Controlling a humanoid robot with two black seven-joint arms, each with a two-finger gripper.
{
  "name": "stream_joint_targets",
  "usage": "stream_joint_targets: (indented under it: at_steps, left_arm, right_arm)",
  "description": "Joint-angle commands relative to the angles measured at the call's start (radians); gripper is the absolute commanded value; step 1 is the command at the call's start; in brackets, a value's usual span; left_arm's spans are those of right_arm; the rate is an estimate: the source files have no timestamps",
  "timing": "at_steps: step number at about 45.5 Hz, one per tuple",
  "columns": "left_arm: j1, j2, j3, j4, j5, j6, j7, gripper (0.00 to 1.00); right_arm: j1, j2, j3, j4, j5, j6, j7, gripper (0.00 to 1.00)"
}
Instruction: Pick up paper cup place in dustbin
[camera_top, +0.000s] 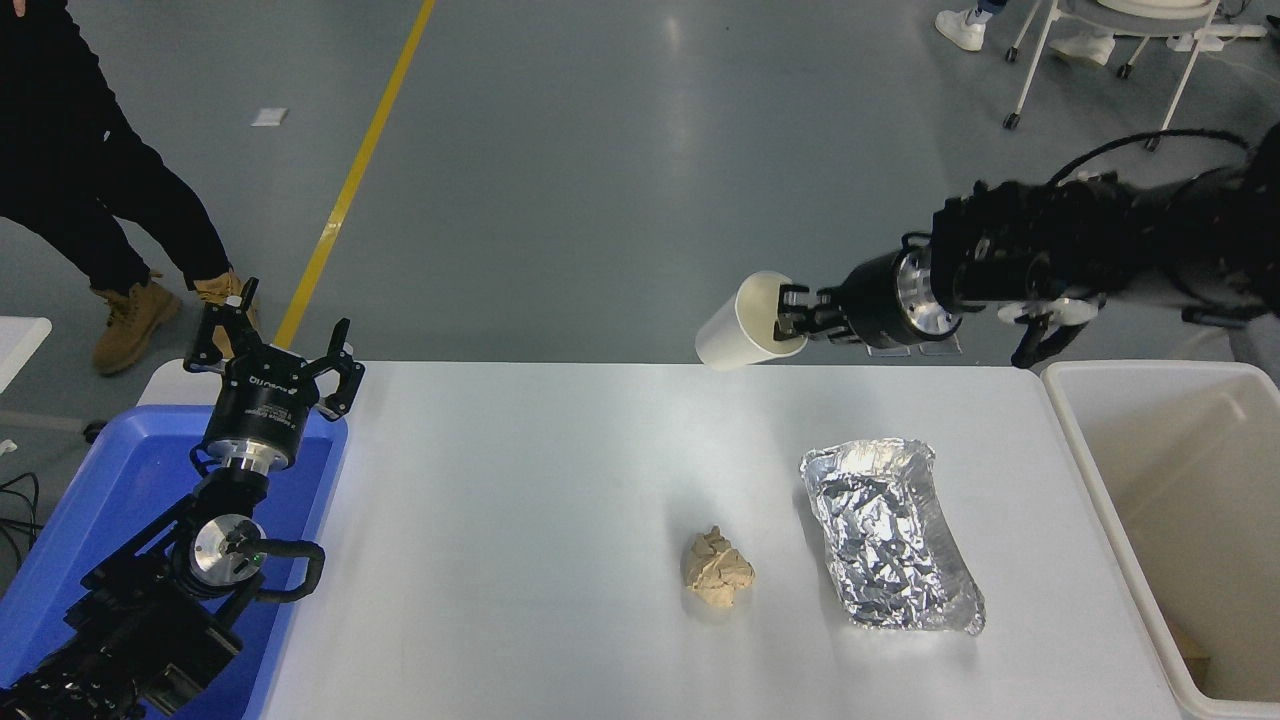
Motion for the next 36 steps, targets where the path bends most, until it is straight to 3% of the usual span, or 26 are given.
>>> stream_joint_targets:
  at_steps: [1, 15, 36]
  left_arm:
    - [0.0, 0.0, 0.0, 0.0, 0.0, 0.0, 0.0, 0.98]
    - [0.0, 0.0, 0.0, 0.0, 0.0, 0.0, 0.0, 0.98]
    - [0.0, 0.0, 0.0, 0.0, 0.0, 0.0, 0.0, 0.98]
  right_arm:
    - [0.131, -0.1, -0.007, -0.002, -0.012, 0.074, 0.0, 0.0]
    - [0.179, -0.187, -0.017, -0.047, -0.024, 0.082, -0.002, 0.0]
    - [-0.143, -0.489, -0.014, -0.578, -0.053, 0.128, -0.014, 0.0]
